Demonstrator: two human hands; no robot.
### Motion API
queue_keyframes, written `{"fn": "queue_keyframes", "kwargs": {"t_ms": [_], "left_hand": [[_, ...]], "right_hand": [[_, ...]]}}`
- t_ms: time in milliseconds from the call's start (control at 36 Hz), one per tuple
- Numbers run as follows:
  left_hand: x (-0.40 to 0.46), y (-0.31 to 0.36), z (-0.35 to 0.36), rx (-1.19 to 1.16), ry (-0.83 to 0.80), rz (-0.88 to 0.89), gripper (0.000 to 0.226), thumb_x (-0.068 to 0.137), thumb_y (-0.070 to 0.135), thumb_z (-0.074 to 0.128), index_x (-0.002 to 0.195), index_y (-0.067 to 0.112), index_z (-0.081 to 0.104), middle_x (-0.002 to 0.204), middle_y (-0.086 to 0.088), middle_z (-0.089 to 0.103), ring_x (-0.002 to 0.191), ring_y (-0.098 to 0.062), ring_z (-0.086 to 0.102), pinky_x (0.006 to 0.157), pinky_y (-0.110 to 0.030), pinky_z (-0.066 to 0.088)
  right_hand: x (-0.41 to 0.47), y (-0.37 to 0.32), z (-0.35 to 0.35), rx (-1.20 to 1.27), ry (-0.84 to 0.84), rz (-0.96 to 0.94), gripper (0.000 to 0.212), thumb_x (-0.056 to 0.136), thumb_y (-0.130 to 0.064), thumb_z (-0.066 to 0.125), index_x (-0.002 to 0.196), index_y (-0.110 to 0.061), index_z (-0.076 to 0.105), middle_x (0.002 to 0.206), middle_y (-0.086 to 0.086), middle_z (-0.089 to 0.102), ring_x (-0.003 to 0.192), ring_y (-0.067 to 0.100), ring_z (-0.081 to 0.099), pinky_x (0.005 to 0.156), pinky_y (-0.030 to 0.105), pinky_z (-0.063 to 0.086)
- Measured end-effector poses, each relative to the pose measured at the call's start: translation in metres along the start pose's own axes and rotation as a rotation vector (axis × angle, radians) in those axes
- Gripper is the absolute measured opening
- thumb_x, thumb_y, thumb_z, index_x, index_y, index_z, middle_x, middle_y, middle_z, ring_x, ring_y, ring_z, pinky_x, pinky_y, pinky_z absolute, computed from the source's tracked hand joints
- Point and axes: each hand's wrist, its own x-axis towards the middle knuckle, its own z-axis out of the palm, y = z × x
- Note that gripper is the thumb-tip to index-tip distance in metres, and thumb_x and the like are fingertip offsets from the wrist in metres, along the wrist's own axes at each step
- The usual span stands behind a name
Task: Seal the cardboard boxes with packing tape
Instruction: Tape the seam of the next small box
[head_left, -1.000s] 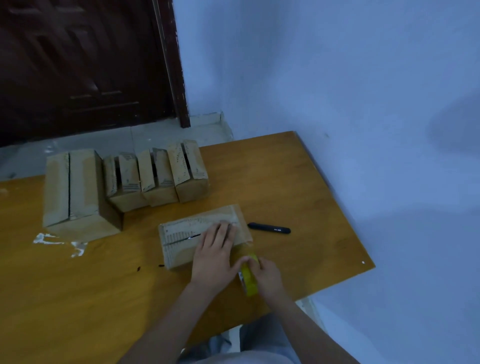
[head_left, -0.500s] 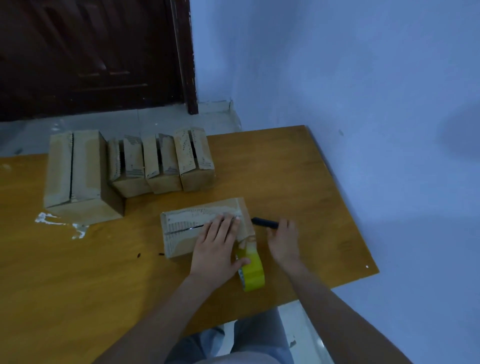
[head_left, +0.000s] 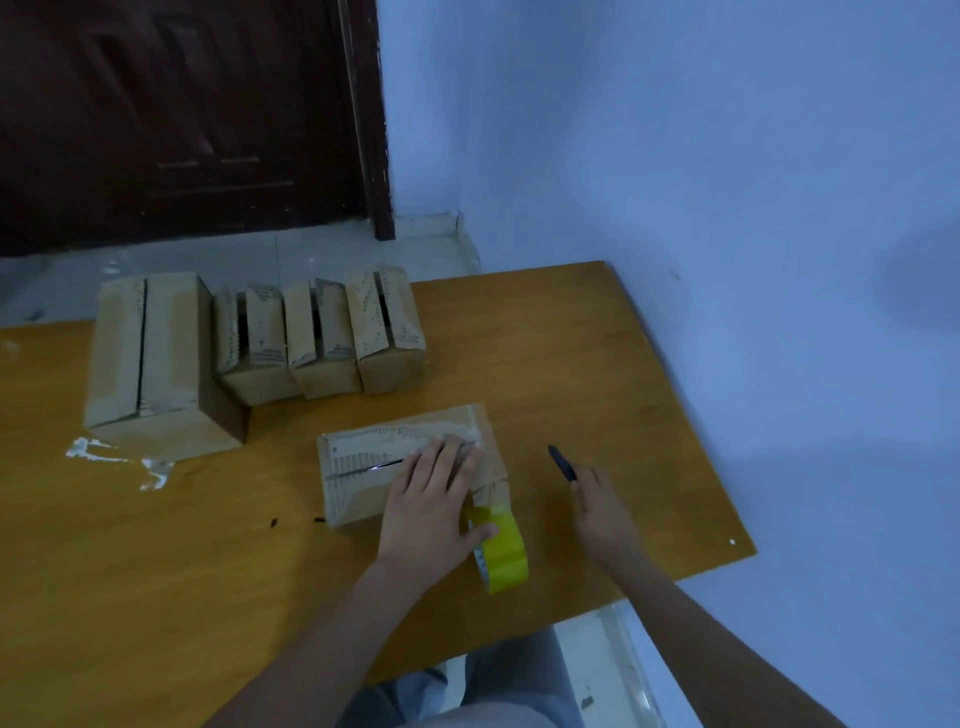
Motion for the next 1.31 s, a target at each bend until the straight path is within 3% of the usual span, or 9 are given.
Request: {"fn": "queue_keyframes", "kwargs": {"t_ms": [111,222,472,611,833,944,1111,1222,1306], "left_hand": [[0.000,0.000,0.002,0.017,0.011,0.020,0.095,0.070,0.076,0.050,0.144,0.017,0.034,0.140,-0.008,0.048,0.133,-0.026,0.032,0.111,-0.042,0.016],[0.000,0.001,0.000,-0.010,-0.009,0.014,0.094,0.071,0.076,0.041,0.143,0.016,0.033,0.139,-0.008,0.049,0.132,-0.027,0.033,0.111,-0.043,0.017],[-0.001,0.001,-0.003,-0.042,-0.032,0.025,0.090,0.074,0.074,0.030,0.141,0.014,0.036,0.136,-0.009,0.052,0.130,-0.027,0.035,0.110,-0.042,0.019],[-0.001,0.001,-0.002,-0.025,-0.057,0.026,0.093,0.072,0.076,0.034,0.141,0.014,0.042,0.138,-0.009,0.050,0.131,-0.027,0.034,0.110,-0.042,0.017],[-0.001,0.002,-0.002,-0.001,-0.032,0.018,0.094,0.072,0.076,0.031,0.141,0.014,0.042,0.138,-0.009,0.050,0.131,-0.027,0.034,0.110,-0.042,0.017],[0.000,0.002,-0.001,0.013,-0.018,0.018,0.094,0.071,0.077,0.037,0.141,0.014,0.043,0.138,-0.009,0.050,0.131,-0.027,0.034,0.111,-0.042,0.017],[0.001,0.001,0.002,0.019,-0.006,0.022,0.092,0.075,0.076,0.028,0.141,0.014,0.045,0.139,-0.009,0.049,0.131,-0.027,0.036,0.110,-0.042,0.018],[0.001,0.000,0.006,0.021,0.049,0.035,0.091,0.075,0.075,0.028,0.141,0.014,0.044,0.139,-0.010,0.049,0.131,-0.027,0.035,0.110,-0.042,0.019],[0.000,0.000,0.006,0.019,0.076,0.037,0.090,0.075,0.075,0.030,0.141,0.014,0.041,0.139,-0.010,0.049,0.131,-0.027,0.034,0.111,-0.042,0.018]], "right_hand": [[-0.029,-0.002,-0.024,-0.042,0.177,-0.220,0.036,0.093,-0.027,0.037,0.118,-0.018,0.062,0.096,-0.005,0.058,0.065,0.012,0.055,0.049,0.022,0.038],[-0.048,-0.022,-0.035,-0.262,0.245,-0.475,0.031,0.083,-0.035,0.043,0.095,-0.027,0.070,0.076,-0.013,0.058,0.042,0.004,0.047,0.036,0.011,0.023],[-0.033,-0.056,-0.024,-0.476,0.096,-0.387,0.036,0.082,-0.044,0.037,0.075,-0.035,0.071,0.062,-0.013,0.050,0.036,0.004,0.044,0.039,0.013,-0.007],[-0.030,-0.041,-0.026,-0.399,0.087,-0.172,0.029,0.100,-0.034,0.037,0.118,-0.025,0.058,0.096,-0.004,0.054,0.075,0.013,0.055,0.043,0.018,0.018],[0.003,-0.028,0.006,-0.268,-0.092,0.124,0.034,0.102,-0.031,0.032,0.125,-0.019,0.054,0.114,0.003,0.054,0.092,0.021,0.059,0.064,0.029,0.044],[0.003,-0.031,0.025,-0.198,-0.009,0.171,0.030,0.101,-0.028,0.035,0.126,-0.018,0.049,0.125,0.002,0.046,0.110,0.021,0.049,0.079,0.032,0.045],[-0.018,-0.046,0.027,0.637,0.063,0.081,0.035,0.087,-0.023,0.044,0.115,-0.008,0.061,0.119,0.007,0.046,0.113,0.017,0.047,0.102,0.033,0.038],[-0.035,-0.056,0.030,0.886,-0.175,0.072,0.027,0.094,-0.001,0.045,0.107,-0.018,0.062,0.120,0.000,0.047,0.112,-0.001,0.048,0.091,0.018,0.042],[-0.033,-0.059,0.035,0.905,-0.179,0.084,0.020,0.093,-0.001,0.049,0.108,-0.004,0.062,0.118,0.006,0.048,0.096,-0.009,0.055,0.081,0.012,0.046]]}}
